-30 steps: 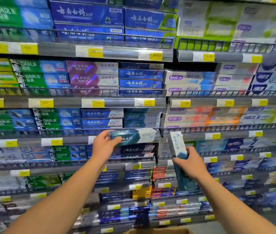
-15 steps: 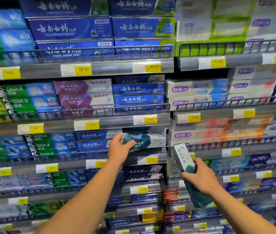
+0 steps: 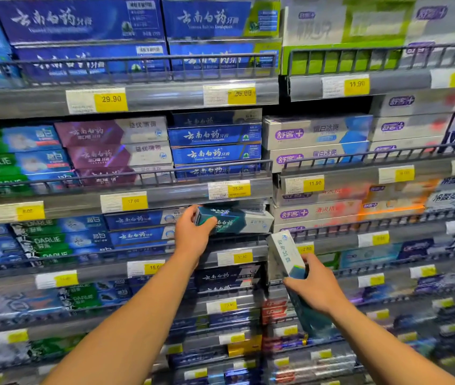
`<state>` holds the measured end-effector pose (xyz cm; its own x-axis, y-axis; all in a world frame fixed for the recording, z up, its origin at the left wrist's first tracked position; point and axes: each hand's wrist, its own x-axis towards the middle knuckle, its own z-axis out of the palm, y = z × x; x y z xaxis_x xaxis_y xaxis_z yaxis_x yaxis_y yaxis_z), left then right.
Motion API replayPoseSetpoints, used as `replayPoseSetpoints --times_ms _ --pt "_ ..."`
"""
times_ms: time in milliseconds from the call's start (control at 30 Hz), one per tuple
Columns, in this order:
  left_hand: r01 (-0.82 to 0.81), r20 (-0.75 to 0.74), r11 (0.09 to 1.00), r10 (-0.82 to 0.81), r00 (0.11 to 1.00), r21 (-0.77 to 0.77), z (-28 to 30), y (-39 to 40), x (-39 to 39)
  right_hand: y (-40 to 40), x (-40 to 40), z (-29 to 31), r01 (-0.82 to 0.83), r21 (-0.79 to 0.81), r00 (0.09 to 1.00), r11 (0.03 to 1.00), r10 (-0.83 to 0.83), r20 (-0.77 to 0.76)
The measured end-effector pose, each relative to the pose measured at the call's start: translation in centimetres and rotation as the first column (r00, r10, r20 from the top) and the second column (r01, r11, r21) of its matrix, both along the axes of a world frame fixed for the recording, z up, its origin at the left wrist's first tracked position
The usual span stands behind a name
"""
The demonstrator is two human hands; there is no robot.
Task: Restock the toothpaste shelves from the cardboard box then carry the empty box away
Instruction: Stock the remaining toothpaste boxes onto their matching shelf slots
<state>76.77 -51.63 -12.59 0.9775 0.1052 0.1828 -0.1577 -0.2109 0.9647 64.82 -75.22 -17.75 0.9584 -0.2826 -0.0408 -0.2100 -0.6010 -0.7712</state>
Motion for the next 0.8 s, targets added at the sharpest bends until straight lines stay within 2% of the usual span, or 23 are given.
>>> replayPoseSetpoints --times_ms 233,333,567,800 --pt "-0.098 0.125 0.990 0.085 0.989 0.104 -0.9 -0.5 -0.3 0.2 -0.5 -0.7 0.015 0.000 1.000 1.000 -0.015 -0.014" --pt "-0.111 0.120 0.993 0.104 0.987 0.049 -1.5 -0.6 -0.6 0.2 -0.7 -1.0 0.011 0.005 1.000 1.000 -0.011 -0.026" --pt "-0.144 0.070 0.986 0.138 0.988 0.087 -1.2 -0.6 -1.0 0.6 -1.0 -1.2 -0.014 0.004 0.999 1.000 0.014 -0.050" --pt "-0.226 0.164 0.913 0.179 0.970 0.339 -1.4 0.1 -1.2 0.9 -1.2 -1.2 -0.016 0.009 0.999 1.000 0.017 -0.050"
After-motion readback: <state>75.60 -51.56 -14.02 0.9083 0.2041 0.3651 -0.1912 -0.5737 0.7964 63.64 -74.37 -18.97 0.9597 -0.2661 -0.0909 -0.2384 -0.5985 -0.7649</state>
